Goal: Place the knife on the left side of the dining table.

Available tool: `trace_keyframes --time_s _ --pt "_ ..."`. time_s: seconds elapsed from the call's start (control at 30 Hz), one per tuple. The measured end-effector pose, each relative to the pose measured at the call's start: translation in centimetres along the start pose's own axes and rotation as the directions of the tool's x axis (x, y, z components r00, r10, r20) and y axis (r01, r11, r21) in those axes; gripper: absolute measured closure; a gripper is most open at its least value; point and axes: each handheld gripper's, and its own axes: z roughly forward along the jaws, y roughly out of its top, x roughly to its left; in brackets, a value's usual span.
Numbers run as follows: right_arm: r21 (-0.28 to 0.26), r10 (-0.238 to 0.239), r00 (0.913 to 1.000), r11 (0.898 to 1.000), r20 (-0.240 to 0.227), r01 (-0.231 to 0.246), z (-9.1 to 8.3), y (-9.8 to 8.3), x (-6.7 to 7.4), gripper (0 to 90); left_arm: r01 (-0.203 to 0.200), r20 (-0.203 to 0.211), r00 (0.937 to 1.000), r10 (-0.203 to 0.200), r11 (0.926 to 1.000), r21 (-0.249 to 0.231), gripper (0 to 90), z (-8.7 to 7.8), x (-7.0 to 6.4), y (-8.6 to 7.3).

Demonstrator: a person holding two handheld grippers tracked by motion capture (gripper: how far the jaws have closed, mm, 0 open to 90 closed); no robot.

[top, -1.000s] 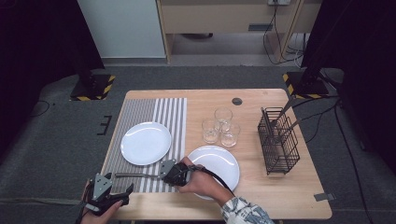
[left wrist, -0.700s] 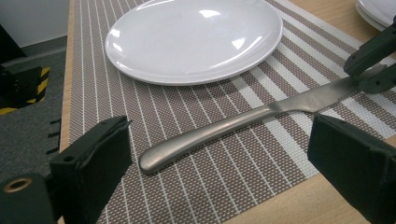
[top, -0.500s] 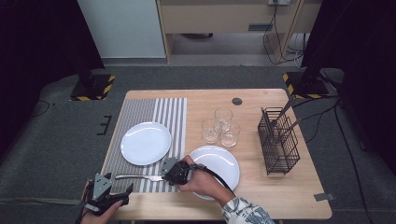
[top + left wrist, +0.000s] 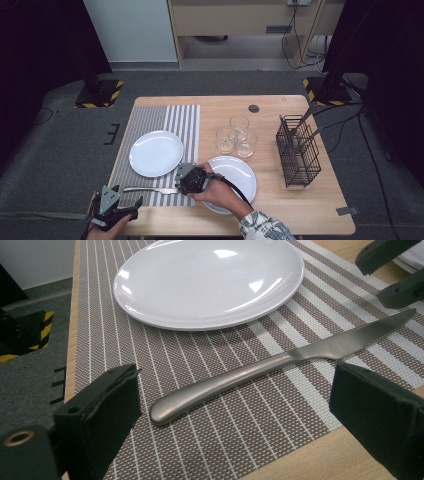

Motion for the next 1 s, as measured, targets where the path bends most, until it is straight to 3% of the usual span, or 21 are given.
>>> trace_keyframes --time_s 0.33,0.6,0.9,1.0 --pt "-0.032 0.112 0.9921 0.993 0.058 -0.110 -0.8 -0.3 -1.7 31.7 -0.001 0.000 1.0000 0.001 1.0000 0.002 5.9 0.0 0.0 0.0" --pt "-0.052 0.148 0.9857 0.988 0.080 -0.144 -1.3 -0.7 -2.6 25.2 -0.002 -0.001 1.0000 0.002 1.0000 0.006 5.9 0.1 0.0 0.0" --pt "-0.079 0.226 0.9698 0.972 0.091 -0.219 -2.1 -1.1 -3.4 15.8 0.000 0.000 1.0000 0.000 1.0000 0.008 5.9 0.1 -0.1 0.0" --pt "-0.093 0.233 0.9680 0.970 0.092 -0.225 -2.4 -1.3 -3.6 12.5 -0.001 0.000 1.0000 0.001 1.0000 0.008 5.9 0.1 0.0 0.0"
